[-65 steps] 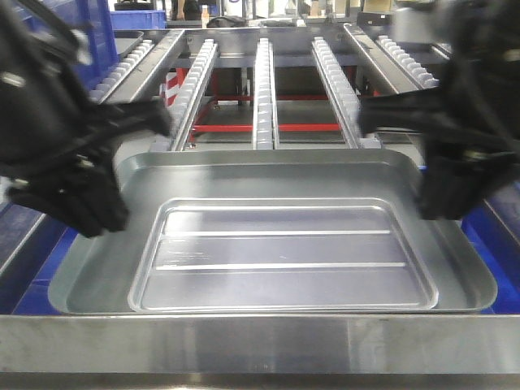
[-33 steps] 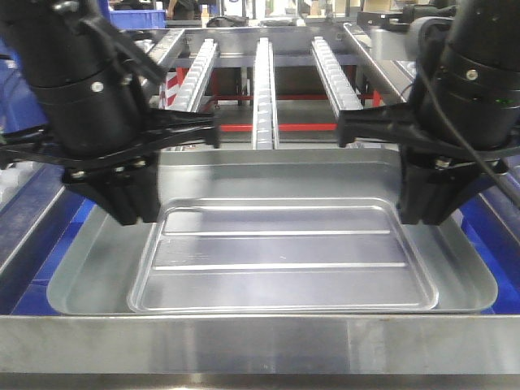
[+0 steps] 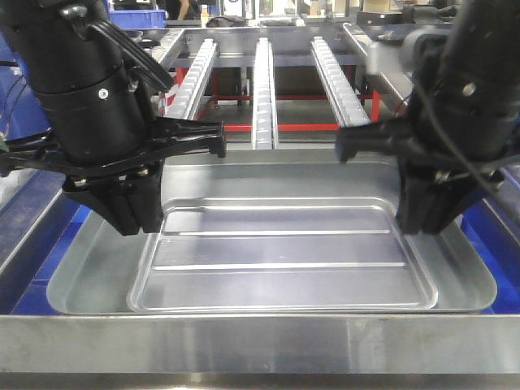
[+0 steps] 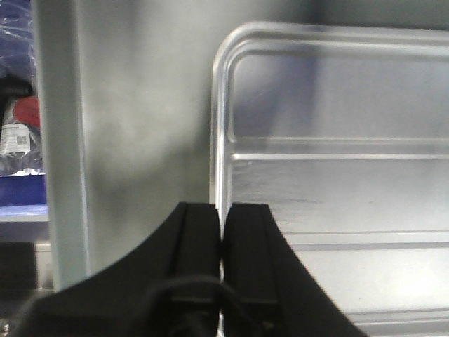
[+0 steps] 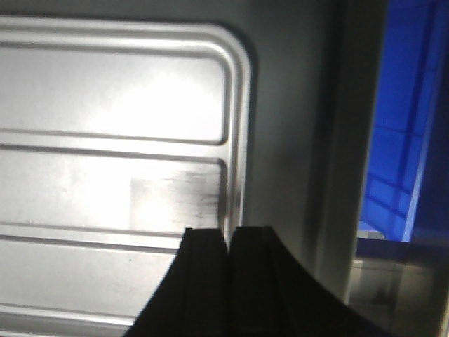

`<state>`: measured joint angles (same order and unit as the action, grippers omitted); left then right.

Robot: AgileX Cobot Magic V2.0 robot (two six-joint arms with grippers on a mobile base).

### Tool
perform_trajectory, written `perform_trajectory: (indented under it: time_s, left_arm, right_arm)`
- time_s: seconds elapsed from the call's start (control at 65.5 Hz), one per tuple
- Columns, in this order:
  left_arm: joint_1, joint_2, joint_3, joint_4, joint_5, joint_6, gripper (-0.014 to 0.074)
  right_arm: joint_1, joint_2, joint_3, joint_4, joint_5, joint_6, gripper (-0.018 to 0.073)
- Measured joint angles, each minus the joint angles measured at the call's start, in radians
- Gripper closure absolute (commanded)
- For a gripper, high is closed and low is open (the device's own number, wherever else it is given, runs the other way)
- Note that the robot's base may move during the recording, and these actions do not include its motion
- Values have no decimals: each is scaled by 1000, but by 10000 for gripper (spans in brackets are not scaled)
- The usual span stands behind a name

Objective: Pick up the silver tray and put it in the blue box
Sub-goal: 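Lower both open grippers onto the short edges of the silver tray, then close both grippers on the tray's opposite rims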

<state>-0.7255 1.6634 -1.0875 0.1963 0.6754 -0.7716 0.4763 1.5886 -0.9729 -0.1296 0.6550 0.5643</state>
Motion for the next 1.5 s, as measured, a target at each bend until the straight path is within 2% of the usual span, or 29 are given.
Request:
perform_trajectory:
  time_s: [0.321, 0.397, 0.428, 0.504, 0.581, 0.703, 0.901, 1.497]
  left_arm:
    - [0, 4, 0, 0, -6, 0, 578]
    - [0, 13, 0, -4, -8, 0, 477]
    - [0, 16, 0, -10, -8, 0, 393]
    - [0, 27, 0, -16, -8, 0, 255]
    - [0, 36, 0, -21, -8, 0, 181]
    - [0, 42, 0, -25, -9, 0, 208]
    - [0, 46, 0, -27, -34, 0, 283]
    - [0, 73, -1, -27, -37, 0, 302]
  right_arm:
    - [2, 2, 0, 0, 0, 0, 483]
    - [2, 2, 0, 0, 0, 0, 417]
    - [2, 2, 0, 0, 0, -1, 382]
    - [2, 2, 0, 0, -2, -1, 325]
    - [2, 2, 0, 0, -2, -1, 293]
    - [0, 2, 0, 0, -4, -1, 265]
    - [-27, 15, 0, 21, -18, -1, 150]
    - [-33, 67, 0, 32, -49, -1, 147]
